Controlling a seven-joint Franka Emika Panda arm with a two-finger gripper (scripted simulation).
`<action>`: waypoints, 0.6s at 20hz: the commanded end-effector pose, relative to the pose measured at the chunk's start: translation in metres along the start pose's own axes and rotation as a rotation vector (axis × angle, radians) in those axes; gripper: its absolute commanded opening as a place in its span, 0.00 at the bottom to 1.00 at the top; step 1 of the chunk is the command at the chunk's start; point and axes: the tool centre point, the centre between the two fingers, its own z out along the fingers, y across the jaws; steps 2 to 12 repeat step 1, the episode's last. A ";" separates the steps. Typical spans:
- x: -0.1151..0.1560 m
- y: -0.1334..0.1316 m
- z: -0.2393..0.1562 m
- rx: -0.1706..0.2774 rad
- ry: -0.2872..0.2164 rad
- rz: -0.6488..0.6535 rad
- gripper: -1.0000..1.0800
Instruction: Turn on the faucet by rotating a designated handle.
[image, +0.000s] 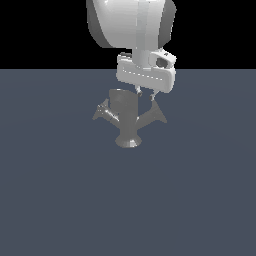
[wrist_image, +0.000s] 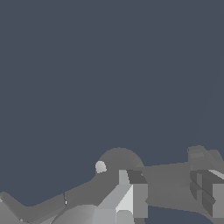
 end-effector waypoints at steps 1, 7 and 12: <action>0.024 0.029 0.006 -0.009 0.043 0.046 0.32; 0.024 0.029 0.006 -0.009 0.043 0.046 0.32; 0.024 0.029 0.006 -0.009 0.043 0.046 0.32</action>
